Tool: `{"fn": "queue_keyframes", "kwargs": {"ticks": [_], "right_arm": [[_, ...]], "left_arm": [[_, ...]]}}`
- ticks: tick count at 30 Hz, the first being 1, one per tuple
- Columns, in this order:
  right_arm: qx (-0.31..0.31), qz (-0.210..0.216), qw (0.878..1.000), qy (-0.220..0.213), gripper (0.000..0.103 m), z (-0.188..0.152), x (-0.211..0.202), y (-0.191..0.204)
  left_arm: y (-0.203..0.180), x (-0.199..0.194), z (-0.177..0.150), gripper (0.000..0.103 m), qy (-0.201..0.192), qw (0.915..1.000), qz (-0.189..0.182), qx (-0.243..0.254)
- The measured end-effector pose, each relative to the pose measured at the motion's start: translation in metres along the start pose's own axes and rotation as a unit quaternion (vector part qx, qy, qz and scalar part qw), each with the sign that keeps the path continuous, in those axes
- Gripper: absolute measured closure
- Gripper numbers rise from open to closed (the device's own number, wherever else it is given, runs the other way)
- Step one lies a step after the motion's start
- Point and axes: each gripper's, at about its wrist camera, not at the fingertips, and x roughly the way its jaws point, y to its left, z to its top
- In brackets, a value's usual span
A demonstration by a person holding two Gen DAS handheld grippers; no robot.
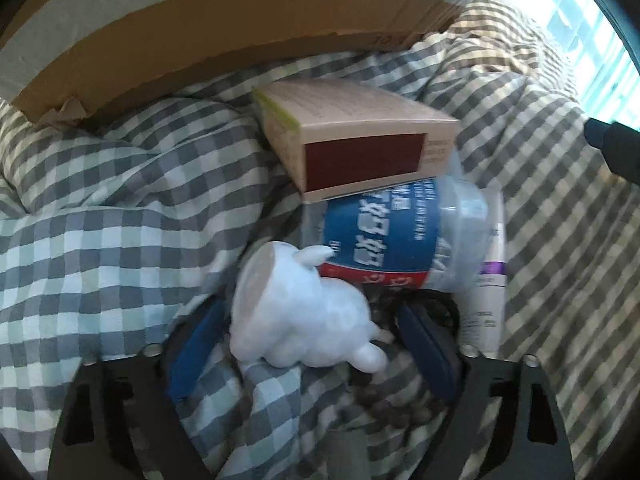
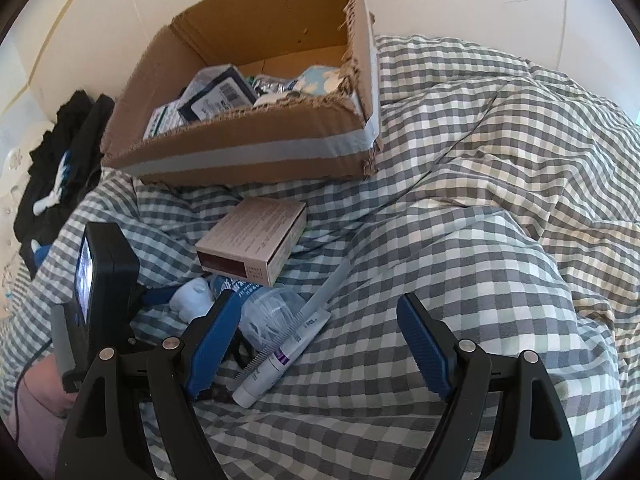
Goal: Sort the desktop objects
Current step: 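Grasp the white figurine with left tool while right tool grasps the pink-white medicine box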
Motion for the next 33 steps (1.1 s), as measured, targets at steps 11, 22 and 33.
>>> {"fn": "queue_keyframes", "kwargs": {"ticks": [11,22,33], "right_arm": [[-0.015,-0.006,1.0,0.009,0.023,-0.002,0.013,0.008],[-0.035,0.017,0.999,0.006,0.011,0.016,0.06,0.064],[0.012,-0.037,0.999,0.034,0.011,0.029,0.117,0.07]], "left_arm": [[0.037,-0.058,0.002,0.04,-0.078,0.9929,-0.018,-0.088],[0.105,-0.083,-0.014,0.04,-0.135,0.9712,0.055,-0.189],[0.11,-0.066,-0.015,0.04,-0.134,0.9674,0.071,-0.203]]}}
